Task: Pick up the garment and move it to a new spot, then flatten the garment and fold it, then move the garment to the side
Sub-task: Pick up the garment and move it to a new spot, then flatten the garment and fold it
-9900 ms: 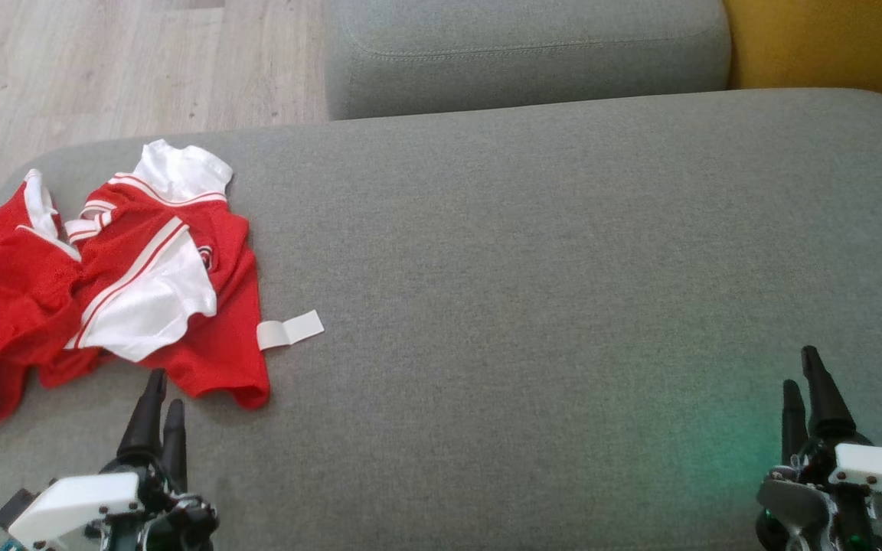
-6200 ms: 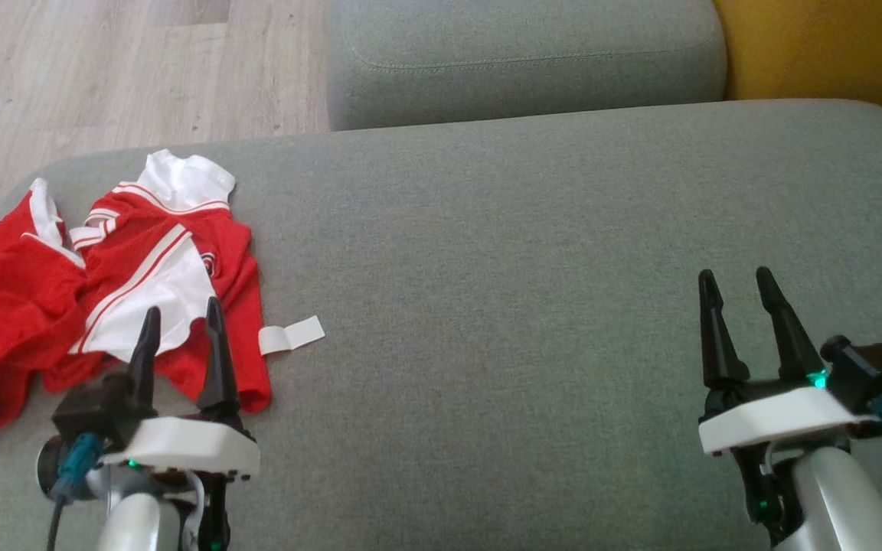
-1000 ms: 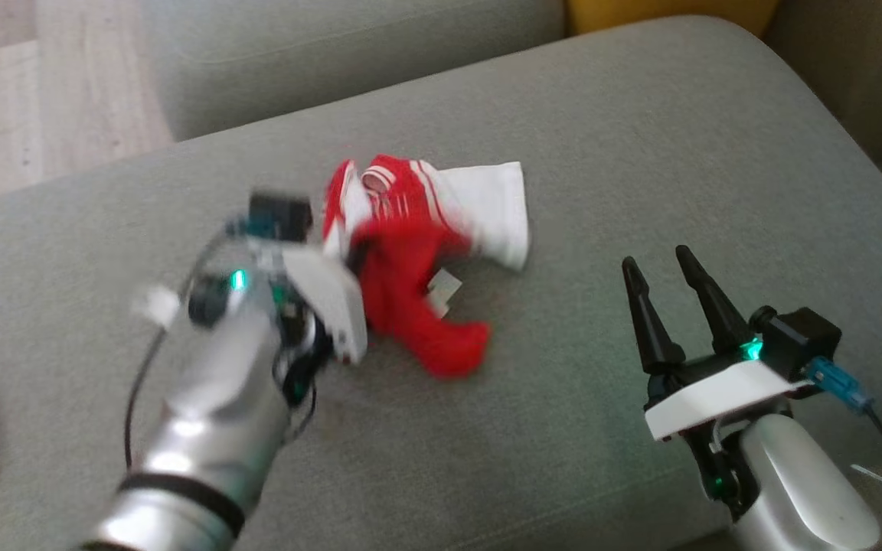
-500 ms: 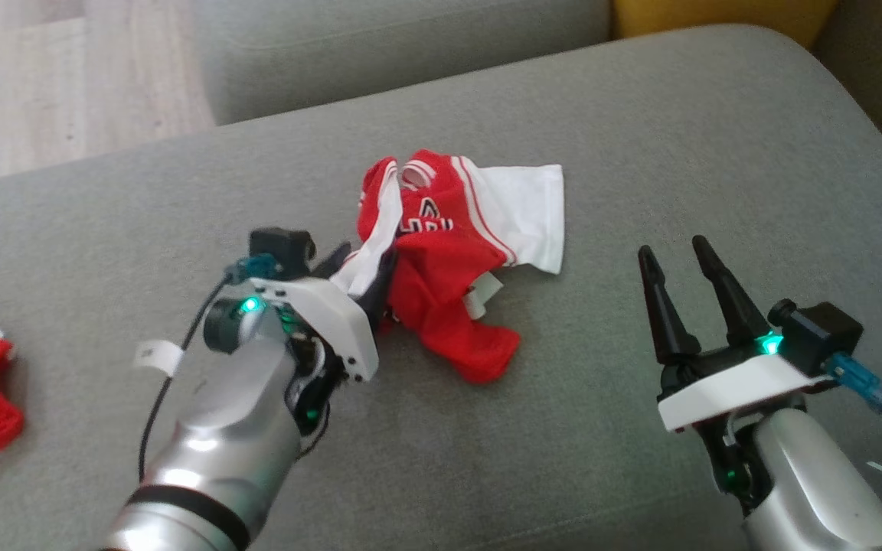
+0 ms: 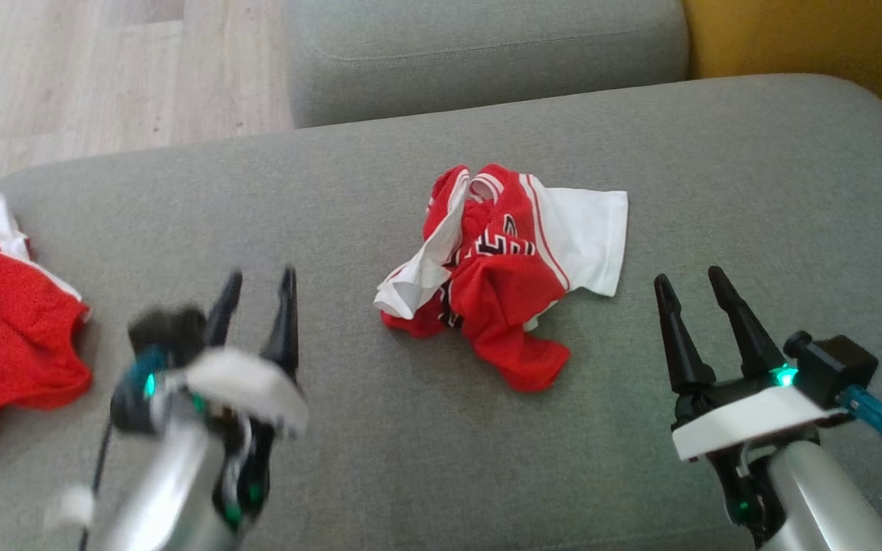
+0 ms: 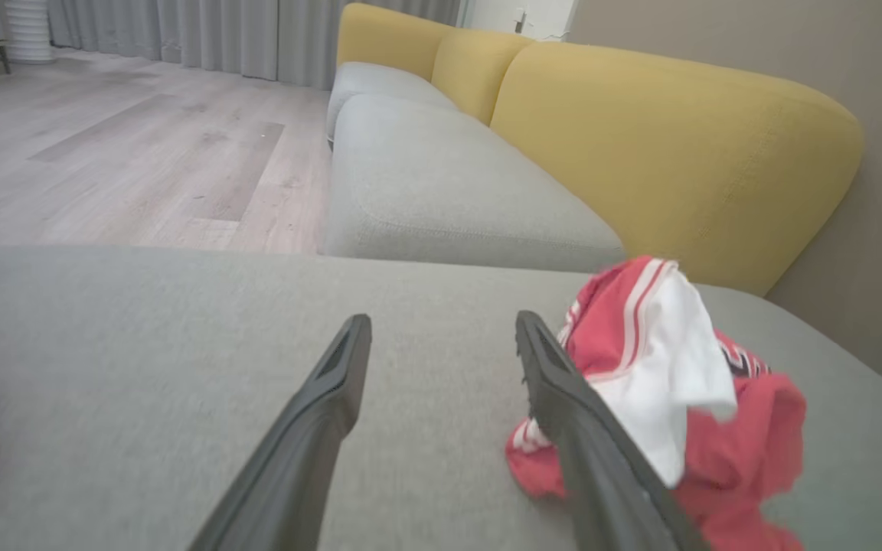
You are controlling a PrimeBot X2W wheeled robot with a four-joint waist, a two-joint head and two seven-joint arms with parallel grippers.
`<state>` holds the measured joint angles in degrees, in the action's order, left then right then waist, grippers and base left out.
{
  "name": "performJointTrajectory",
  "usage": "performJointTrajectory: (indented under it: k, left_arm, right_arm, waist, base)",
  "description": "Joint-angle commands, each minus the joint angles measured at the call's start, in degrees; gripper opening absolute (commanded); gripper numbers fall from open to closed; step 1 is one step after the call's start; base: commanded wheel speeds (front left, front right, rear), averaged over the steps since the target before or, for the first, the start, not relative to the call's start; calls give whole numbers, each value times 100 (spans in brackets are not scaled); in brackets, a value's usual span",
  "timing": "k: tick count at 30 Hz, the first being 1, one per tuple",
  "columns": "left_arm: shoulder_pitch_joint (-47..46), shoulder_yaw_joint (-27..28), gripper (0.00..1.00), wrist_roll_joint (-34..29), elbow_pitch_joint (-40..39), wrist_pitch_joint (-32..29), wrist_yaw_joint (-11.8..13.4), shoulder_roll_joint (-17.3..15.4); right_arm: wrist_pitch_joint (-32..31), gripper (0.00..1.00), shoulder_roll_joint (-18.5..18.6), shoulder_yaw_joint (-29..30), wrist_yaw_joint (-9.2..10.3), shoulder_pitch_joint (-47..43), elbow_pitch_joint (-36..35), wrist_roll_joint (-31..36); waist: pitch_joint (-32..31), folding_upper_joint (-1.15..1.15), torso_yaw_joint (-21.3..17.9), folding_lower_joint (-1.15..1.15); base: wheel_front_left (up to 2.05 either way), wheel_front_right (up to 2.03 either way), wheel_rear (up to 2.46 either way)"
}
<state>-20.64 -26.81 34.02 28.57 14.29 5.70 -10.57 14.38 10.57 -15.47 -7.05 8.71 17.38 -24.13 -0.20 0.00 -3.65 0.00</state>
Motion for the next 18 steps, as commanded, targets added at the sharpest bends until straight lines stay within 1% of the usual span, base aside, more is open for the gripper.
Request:
performJointTrajectory:
  k: [1,4,7,10,18]
  left_arm:
    - [139,345,100,-245,-556,69,97,-149]
    - [805,624,100,-619,-1240,70,196,-67]
    - [1236,840,100,-832,-1537,70,197,92]
    - [1415,940,100,-973,-1575,70,90,208]
    - [1433,1166,100,-1212,-1495,71,-100,381]
  right_arm:
    - [62,100,80,-35,-44,59,-223,35]
    - [62,100,102,16,-44,-11,-262,33]
    - [62,100,153,33,-44,-42,-261,30]
    - [62,100,175,21,-44,-43,-257,30]
    - [62,100,144,-46,-44,-28,-214,21]
  waist:
    - [10,0,51,0]
    - [21,0,89,0]
    - [30,0,111,0]
    - [30,0,115,0]
    - [18,0,67,0]
  base:
    - [0,0,0]
    - [0,0,0]
    - [0,0,0]
    - [0,0,0]
    - [0,0,0]
